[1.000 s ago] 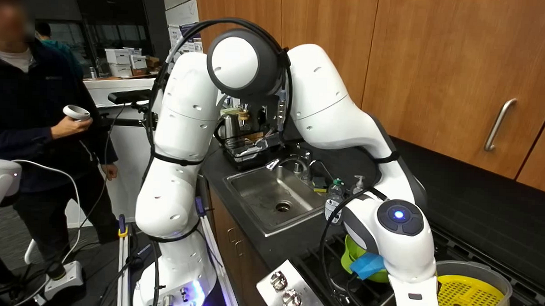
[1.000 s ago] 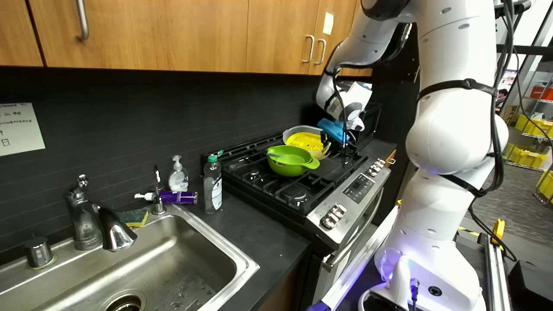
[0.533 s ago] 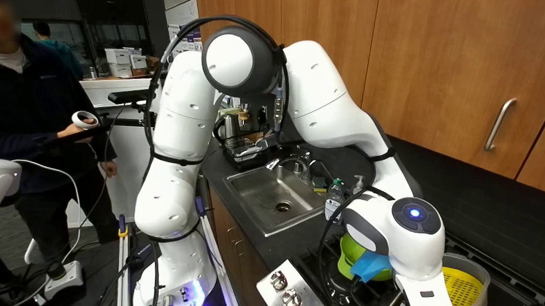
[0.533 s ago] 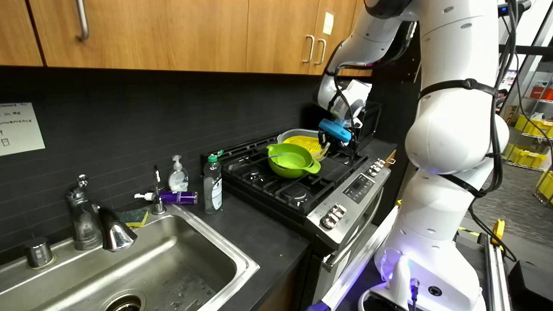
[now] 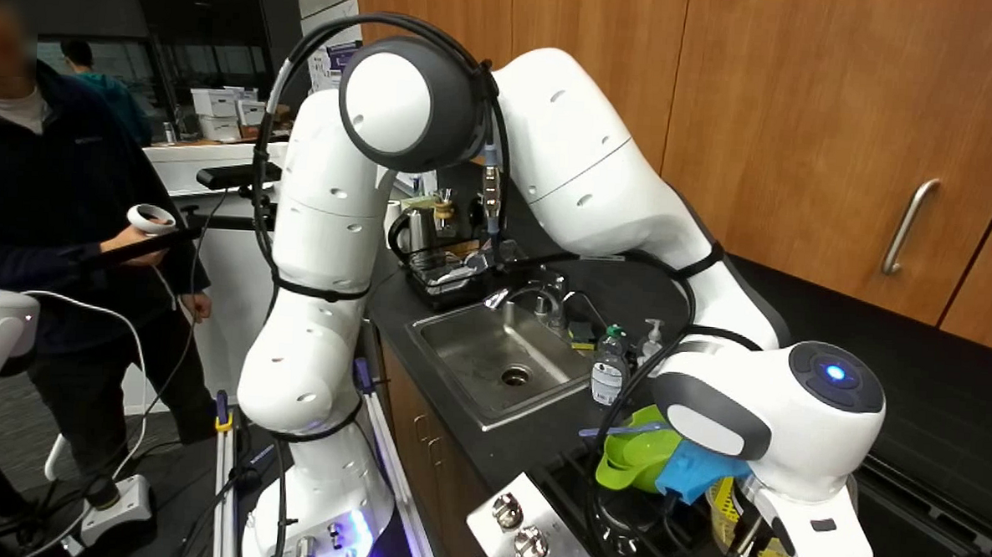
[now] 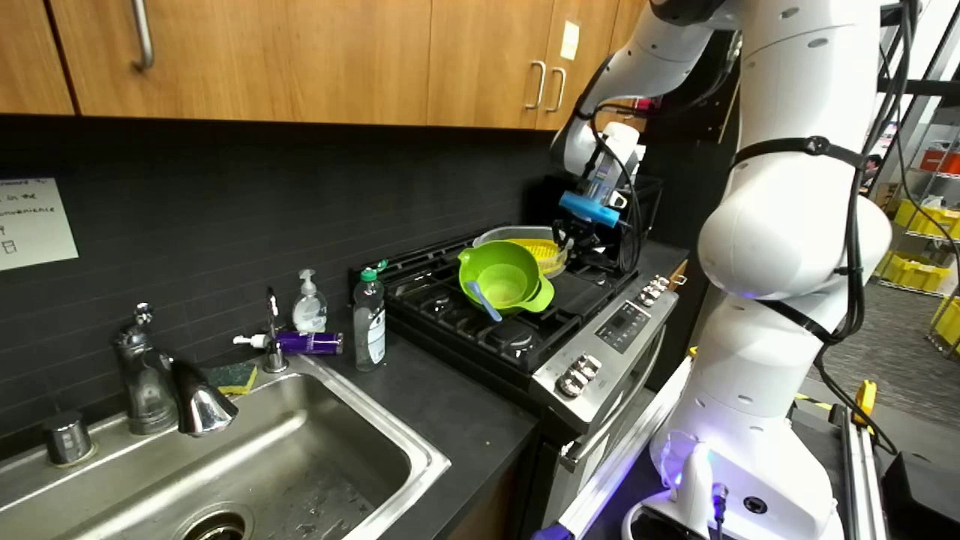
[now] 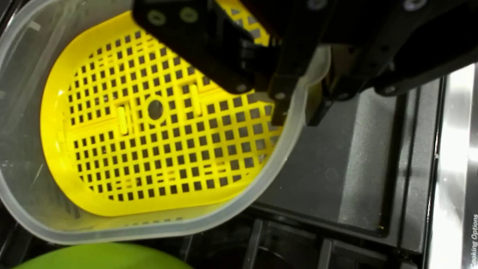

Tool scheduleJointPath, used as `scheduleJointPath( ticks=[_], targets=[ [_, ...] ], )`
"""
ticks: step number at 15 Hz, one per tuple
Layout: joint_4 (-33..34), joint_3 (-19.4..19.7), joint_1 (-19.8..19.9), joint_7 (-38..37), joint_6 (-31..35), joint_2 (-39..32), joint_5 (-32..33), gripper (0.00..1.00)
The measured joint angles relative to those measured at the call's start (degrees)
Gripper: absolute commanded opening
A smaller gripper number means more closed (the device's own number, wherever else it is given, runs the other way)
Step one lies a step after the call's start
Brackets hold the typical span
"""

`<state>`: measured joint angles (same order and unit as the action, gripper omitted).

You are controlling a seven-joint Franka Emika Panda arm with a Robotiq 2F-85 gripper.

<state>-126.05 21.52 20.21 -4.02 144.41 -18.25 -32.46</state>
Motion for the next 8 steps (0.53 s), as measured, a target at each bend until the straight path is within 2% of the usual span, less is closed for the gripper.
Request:
scheduleJointPath(
  ticks=[3,8],
  targets=[
    [0.7,-1.3,1.6,-1.3,0.3,0.3,-1.9,0.05],
    [0.8,-2.7,4.1,-1.1,1.8,0.4,-10.3,0.05]
  ],
)
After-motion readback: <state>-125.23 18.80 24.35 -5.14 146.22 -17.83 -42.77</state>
